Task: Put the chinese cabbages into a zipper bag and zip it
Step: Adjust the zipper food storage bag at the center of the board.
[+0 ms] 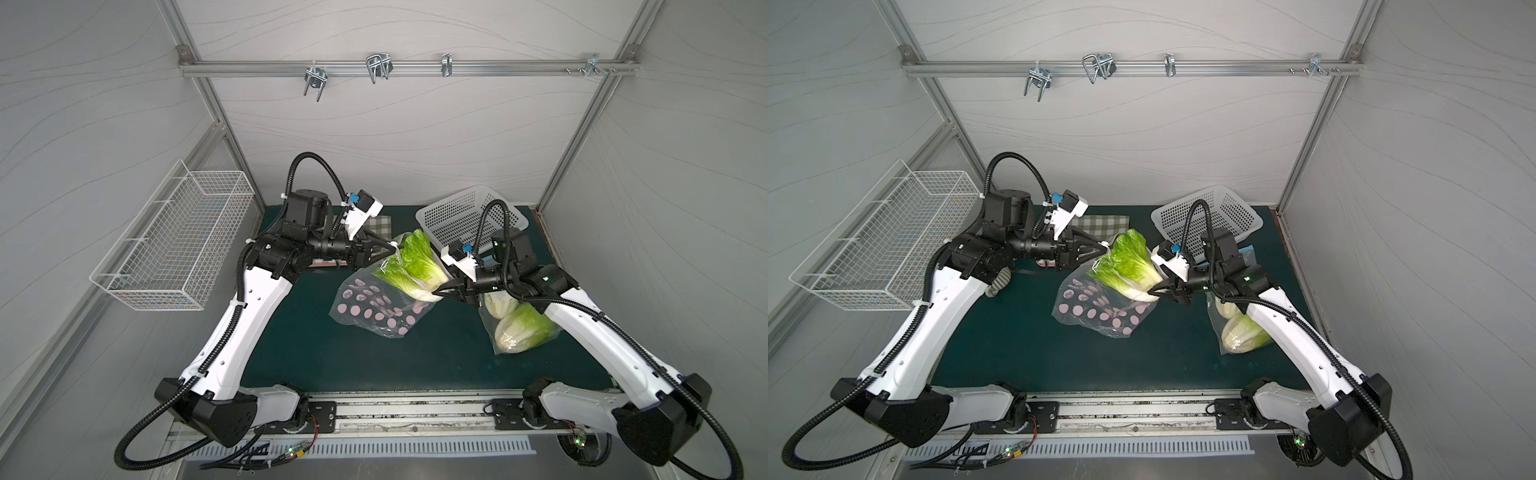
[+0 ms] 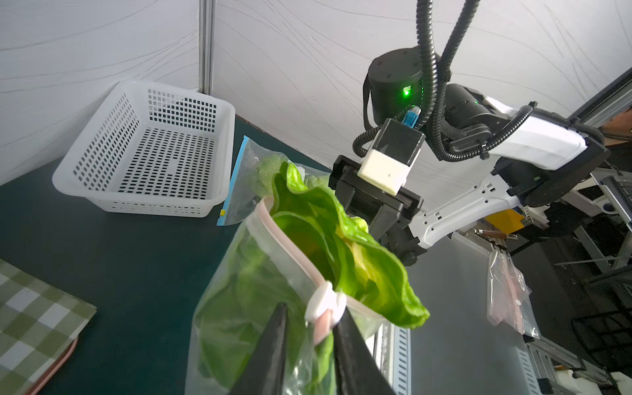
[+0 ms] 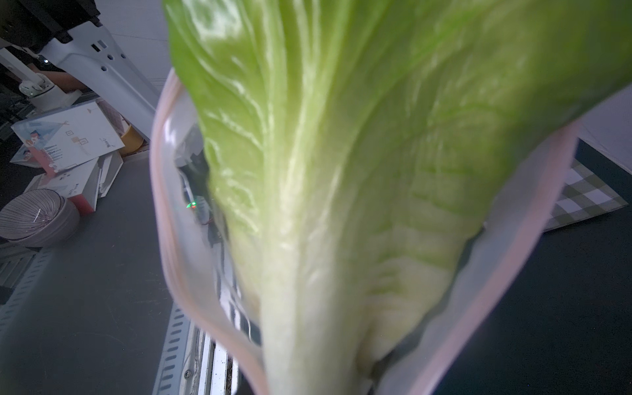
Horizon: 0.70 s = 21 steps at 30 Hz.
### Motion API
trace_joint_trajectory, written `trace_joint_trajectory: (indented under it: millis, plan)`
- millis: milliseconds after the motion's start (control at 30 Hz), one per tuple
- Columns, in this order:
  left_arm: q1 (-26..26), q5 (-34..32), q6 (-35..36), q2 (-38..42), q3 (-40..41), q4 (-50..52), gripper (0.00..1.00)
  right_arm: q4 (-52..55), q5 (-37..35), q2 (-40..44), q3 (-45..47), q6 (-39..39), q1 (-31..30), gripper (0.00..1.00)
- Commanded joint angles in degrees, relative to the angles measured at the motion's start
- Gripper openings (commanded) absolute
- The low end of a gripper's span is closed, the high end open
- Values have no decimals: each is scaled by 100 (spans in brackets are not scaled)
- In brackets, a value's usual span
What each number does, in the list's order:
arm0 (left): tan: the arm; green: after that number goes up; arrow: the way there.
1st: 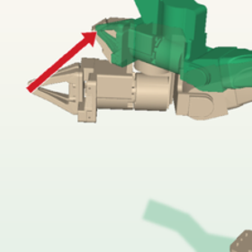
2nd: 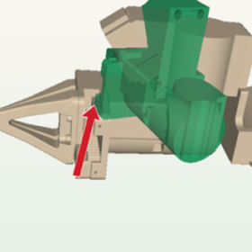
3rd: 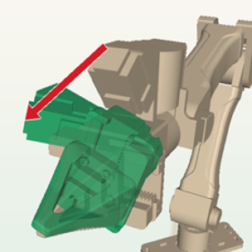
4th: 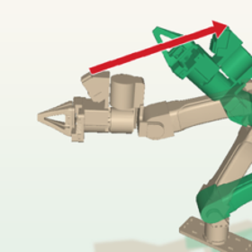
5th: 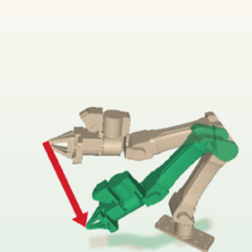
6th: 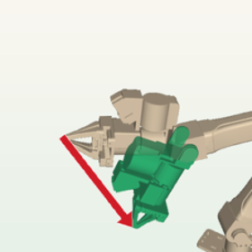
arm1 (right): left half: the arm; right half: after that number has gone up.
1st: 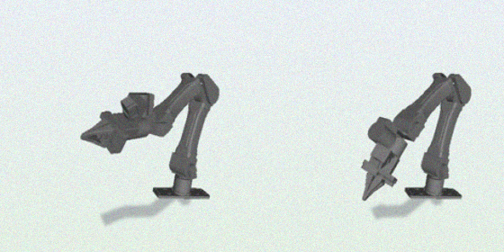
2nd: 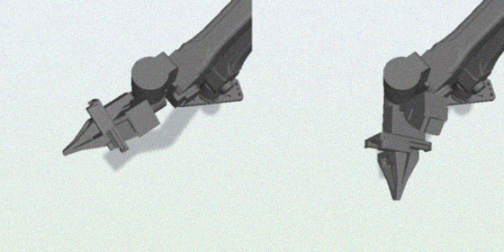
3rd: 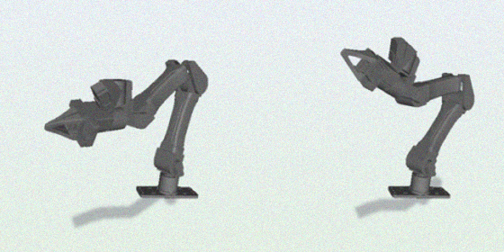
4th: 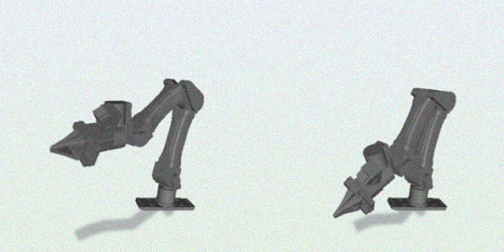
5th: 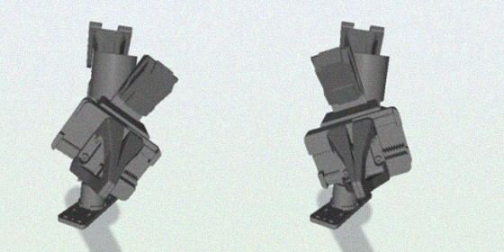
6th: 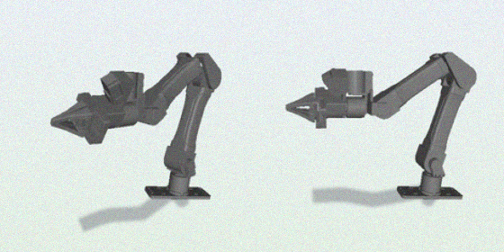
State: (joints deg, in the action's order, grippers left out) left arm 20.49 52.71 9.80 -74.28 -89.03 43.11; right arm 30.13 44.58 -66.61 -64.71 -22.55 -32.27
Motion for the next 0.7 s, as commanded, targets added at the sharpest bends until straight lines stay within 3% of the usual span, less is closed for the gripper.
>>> trace_joint_trajectory:
  millis: [0,200,433,667]
  plan:
    - [19,-31,506,127,-65,84,27,-121,371,45,-65,-160,-28,1]
    - [16,-14,509,32,-94,34,3,-140,329,-37,-105,-117,-28,7]
    - [18,-161,412,75,-56,-226,0,-416,89,56,116,159,-33,26]
    - [16,-295,46,331,351,-953,0,-912,-419,437,434,781,44,58]
